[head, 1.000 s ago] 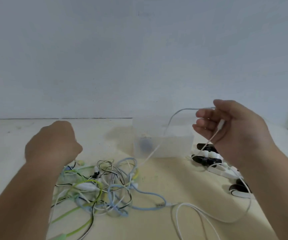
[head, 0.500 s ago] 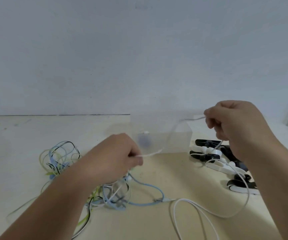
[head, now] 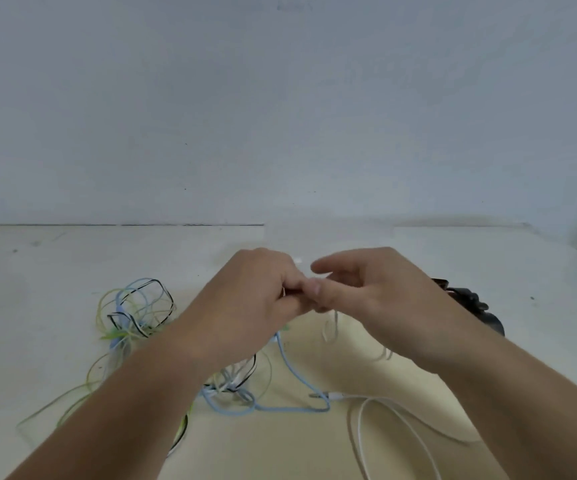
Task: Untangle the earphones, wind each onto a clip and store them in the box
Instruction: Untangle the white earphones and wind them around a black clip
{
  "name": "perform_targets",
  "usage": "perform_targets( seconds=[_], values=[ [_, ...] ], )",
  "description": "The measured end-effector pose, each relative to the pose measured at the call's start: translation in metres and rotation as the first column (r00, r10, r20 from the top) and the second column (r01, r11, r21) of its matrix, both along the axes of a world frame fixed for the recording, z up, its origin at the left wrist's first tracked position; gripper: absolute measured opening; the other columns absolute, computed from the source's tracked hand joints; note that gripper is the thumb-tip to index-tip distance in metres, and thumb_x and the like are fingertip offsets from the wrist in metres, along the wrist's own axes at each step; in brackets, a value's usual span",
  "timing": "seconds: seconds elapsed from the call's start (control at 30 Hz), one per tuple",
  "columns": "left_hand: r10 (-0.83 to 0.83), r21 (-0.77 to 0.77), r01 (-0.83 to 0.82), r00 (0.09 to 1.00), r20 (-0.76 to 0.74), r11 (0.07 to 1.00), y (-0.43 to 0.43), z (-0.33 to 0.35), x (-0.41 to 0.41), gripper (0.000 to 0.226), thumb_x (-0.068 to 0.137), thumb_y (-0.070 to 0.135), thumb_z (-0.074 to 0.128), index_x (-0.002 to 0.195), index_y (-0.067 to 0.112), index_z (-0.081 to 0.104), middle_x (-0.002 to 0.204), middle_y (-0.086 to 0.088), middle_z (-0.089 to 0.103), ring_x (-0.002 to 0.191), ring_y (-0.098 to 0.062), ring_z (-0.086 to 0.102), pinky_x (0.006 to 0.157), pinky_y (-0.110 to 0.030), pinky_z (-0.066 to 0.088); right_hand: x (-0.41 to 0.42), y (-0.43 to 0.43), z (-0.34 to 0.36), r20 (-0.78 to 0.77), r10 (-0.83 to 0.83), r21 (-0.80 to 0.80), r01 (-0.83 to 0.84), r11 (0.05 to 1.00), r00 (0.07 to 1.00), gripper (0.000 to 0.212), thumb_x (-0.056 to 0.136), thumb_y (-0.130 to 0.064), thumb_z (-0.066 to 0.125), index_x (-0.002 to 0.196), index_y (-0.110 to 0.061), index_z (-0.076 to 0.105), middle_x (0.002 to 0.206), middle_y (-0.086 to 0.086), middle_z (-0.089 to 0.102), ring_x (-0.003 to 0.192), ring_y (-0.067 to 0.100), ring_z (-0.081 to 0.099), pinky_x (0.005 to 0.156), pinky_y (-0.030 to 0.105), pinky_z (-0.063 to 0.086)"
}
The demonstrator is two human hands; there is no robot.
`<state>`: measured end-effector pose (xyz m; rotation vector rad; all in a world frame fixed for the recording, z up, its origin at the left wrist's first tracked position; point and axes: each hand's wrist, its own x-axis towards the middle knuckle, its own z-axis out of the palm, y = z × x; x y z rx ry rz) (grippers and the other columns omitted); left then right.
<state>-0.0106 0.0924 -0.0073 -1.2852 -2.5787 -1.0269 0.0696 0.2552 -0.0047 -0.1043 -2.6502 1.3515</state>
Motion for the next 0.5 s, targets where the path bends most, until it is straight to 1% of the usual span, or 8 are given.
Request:
perform_targets(
  seconds=[0.1,0.17,0.2,0.23,0.3,0.33,0.4,0.5],
  values=[
    [0.001,-0.006,-0.001,0.999,-0.034,1.0,0.004,-0.004,0.003,0.018,0.088,0.026,0.067,0.079,0.04,0.075,0.076,0.01,0.062,0.072,-0.007,0.06,0.061,-0.027,0.045,0.0,0.004,0.003,0.061,0.043,0.002,-0.043,0.999,0.997,0.029,0.089,-0.044,0.067,0.104,-0.019,0.074,0.078,-0.004,0.076,0.078,0.006,0.071,0.074,0.029,0.056],
    [0.018,0.048,-0.018,1.0,-0.009,0.999,0.005,-0.005,0.002,0.014,0.087,0.024,0.07,0.077,0.032,0.076,0.073,0.009,0.063,0.069,-0.007,0.06,0.058,-0.022,0.044,0.002,0.004,0.005,0.094,0.081,-0.011,-0.08,0.997,0.992,0.028,0.093,-0.04,0.064,0.091,-0.015,0.077,0.069,-0.002,0.073,0.063,0.007,0.066,0.055,0.025,0.05],
    [0.014,0.089,-0.018,0.999,0.039,0.996,0.004,-0.003,0.002,0.012,0.085,0.022,0.073,0.077,0.029,0.076,0.073,0.009,0.064,0.065,-0.006,0.06,0.057,-0.02,0.045,0.002,0.004,0.005,0.093,0.076,-0.022,-0.075,0.997,0.993,0.031,0.094,-0.039,0.064,0.09,-0.011,0.076,0.06,-0.002,0.068,0.054,0.008,0.06,0.05,0.024,0.047],
    [0.001,0.122,-0.013,0.995,0.1,0.992,0.002,-0.002,0.001,0.009,0.083,0.021,0.076,0.078,0.028,0.076,0.073,0.008,0.065,0.063,-0.005,0.059,0.058,-0.021,0.047,0.001,0.004,0.005,0.079,0.061,-0.052,-0.057,0.997,0.995,0.033,0.094,-0.036,0.064,0.089,-0.006,0.075,0.052,-0.003,0.061,0.047,0.009,0.052,0.052,0.028,0.05],
    [-0.042,0.113,0.018,0.976,0.215,0.993,-0.001,0.002,0.002,0.015,0.077,0.02,0.082,0.085,0.031,0.075,0.08,0.006,0.064,0.064,-0.009,0.059,0.062,-0.027,0.051,-0.002,0.004,0.004,0.045,-0.006,-0.118,0.012,0.993,0.999,0.031,0.094,-0.031,0.066,0.086,-0.003,0.075,0.044,-0.007,0.046,0.042,0.009,0.041,0.072,0.039,0.058],
    [-0.055,0.085,0.034,0.964,0.261,0.996,-0.003,0.002,0.002,0.021,0.076,0.02,0.083,0.089,0.033,0.073,0.084,0.005,0.062,0.066,-0.013,0.06,0.061,-0.028,0.051,-0.003,0.004,0.003,0.039,-0.049,-0.119,0.054,0.991,0.998,0.028,0.094,-0.03,0.066,0.084,-0.006,0.076,0.043,-0.01,0.043,0.04,0.007,0.04,0.077,0.041,0.058],
    [-0.012,0.053,-0.004,0.958,0.288,0.999,-0.005,0.002,0.001,0.028,0.074,0.02,0.084,0.09,0.032,0.065,0.088,0.005,0.06,0.067,-0.015,0.062,0.054,-0.021,0.047,-0.004,0.004,0.001,0.029,-0.117,-0.097,0.12,0.988,0.993,0.027,0.094,-0.029,0.065,0.076,-0.014,0.077,0.041,-0.013,0.044,0.039,0.003,0.043,0.079,0.04,0.058],
    [0.124,-0.003,-0.127,0.96,0.252,0.992,-0.012,0.001,-0.006,0.037,0.07,0.023,0.087,0.087,0.027,0.055,0.081,0.006,0.062,0.059,-0.006,0.055,0.052,-0.018,0.044,-0.008,0.007,-0.001,-0.038,-0.209,-0.129,0.203,0.971,0.977,0.032,0.095,-0.026,0.063,0.067,-0.014,0.073,0.042,-0.014,0.045,0.043,0.005,0.046,0.075,0.04,0.056]
  ],
)
